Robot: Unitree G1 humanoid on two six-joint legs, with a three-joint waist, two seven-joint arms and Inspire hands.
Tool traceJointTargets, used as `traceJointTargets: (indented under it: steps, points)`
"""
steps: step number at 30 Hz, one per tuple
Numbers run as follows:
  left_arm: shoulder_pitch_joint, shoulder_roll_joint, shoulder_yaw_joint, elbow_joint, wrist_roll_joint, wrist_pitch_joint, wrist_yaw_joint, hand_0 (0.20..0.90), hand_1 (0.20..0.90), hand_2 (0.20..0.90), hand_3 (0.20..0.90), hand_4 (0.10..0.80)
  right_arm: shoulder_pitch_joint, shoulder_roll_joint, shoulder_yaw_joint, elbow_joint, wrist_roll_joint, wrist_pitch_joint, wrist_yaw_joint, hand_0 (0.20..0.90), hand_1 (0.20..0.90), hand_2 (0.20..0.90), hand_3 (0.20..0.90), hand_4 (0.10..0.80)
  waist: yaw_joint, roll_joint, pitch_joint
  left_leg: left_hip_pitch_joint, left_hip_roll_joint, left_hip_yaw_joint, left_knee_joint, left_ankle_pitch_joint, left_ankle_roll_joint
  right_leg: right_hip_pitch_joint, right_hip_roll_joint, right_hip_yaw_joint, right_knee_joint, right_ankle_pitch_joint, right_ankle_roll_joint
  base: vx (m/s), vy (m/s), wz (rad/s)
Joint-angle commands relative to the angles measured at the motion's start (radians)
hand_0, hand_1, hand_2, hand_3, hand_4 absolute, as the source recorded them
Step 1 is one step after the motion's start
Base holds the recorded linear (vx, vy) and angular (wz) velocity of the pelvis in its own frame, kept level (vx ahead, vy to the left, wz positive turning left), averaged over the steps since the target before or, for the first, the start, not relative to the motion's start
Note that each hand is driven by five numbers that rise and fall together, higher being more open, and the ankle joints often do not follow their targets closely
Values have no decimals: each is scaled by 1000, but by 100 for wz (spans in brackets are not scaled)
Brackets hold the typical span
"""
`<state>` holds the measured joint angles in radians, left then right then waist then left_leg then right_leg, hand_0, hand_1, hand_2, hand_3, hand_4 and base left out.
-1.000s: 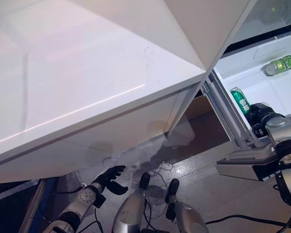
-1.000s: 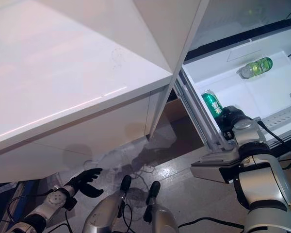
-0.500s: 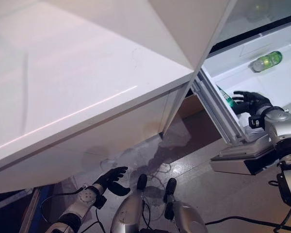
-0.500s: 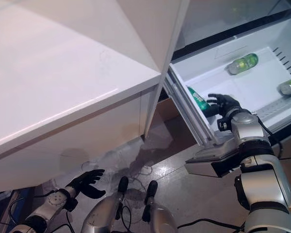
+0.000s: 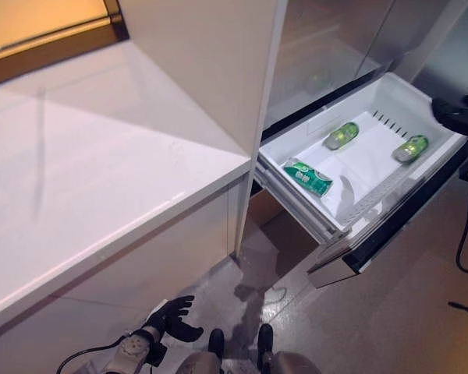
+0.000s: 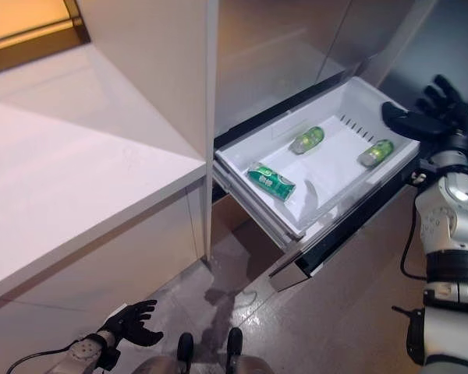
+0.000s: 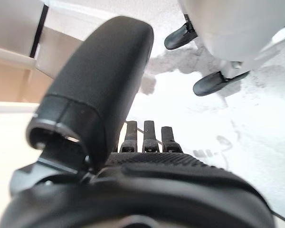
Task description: Put drinks into fridge and close the fridge
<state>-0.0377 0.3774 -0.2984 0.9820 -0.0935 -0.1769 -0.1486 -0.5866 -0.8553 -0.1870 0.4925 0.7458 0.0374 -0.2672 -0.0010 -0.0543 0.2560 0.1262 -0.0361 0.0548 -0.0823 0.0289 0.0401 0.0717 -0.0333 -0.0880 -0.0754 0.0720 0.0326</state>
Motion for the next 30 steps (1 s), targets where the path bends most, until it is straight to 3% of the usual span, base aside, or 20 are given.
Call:
traceJointTargets:
  steps: [1, 8, 9, 14, 21, 27, 28, 30]
  points:
    - [3, -15, -18, 39, 17, -22, 21, 900, 900, 900, 900, 800, 93, 38, -38, -82, 23, -117, -76, 900, 900, 900, 900, 800, 13, 14, -123, -40, -6, 33, 147, -145, -16, -35, -13, -15, 170, -143, 34, 83, 2, -23]
    - [-3, -14, -43, 10, 35, -21, 29, 900, 900, 900, 900, 800, 176, 114, -40, -55, 92, -139, -84, 900, 900, 900, 900, 800, 23, 1, -63, -124, -13, 18, 416, -273, 12, -70, -64, -20, 320, -199, 4, 57, -41, -2]
    - [-14, -14, -49, 0, 10, -17, 28, 900, 900, 900, 900, 800, 163, 114, -46, -26, 114, -168, -99, 900, 900, 900, 900, 800, 31, 8, -32, -163, -16, 4, 475, -303, 29, -105, -73, -30, 393, -221, -6, -37, 11, 10]
    - [-28, -4, -74, -30, -38, -16, 81, 900, 900, 900, 900, 800, 82, 101, -30, 39, 158, -211, -135, 900, 900, 900, 900, 800, 46, 33, 57, -308, -34, -5, 641, -343, 62, -253, -91, -39, 591, -268, -34, -114, 44, 18]
    - [-13, 14, -49, -40, -82, -29, 141, 900, 900, 900, 900, 800, 8, 79, 2, 97, 197, -250, -132, 900, 900, 900, 900, 800, 70, 65, 141, -470, -68, -13, 804, -369, 85, -426, -101, -52, 802, -326, -68, -63, 55, 15]
    - [-11, 29, -22, -64, -116, -50, 150, 900, 900, 900, 900, 800, -82, 63, 61, 93, 203, -278, 17, 900, 900, 900, 900, 800, 84, 90, 172, -582, -80, -20, 882, -361, 91, -551, -95, -61, 910, -351, -100, -48, 61, 6]
    - [-9, 27, -19, -68, -118, -51, 151, 900, 900, 900, 900, 800, -91, 65, 70, 90, 193, -283, 42, 900, 900, 900, 900, 800, 88, 92, 172, -579, -85, -31, 898, -392, 87, -552, -87, -49, 930, -381, -92, 72, 51, 3]
    - [-10, 27, -9, -86, -126, -50, 145, 900, 900, 900, 900, 800, -118, 67, 97, 75, 157, -299, 105, 900, 900, 900, 900, 800, 94, 95, 178, -596, -87, -33, 904, -386, 85, -572, -84, -51, 943, -382, -95, 21, 60, 2]
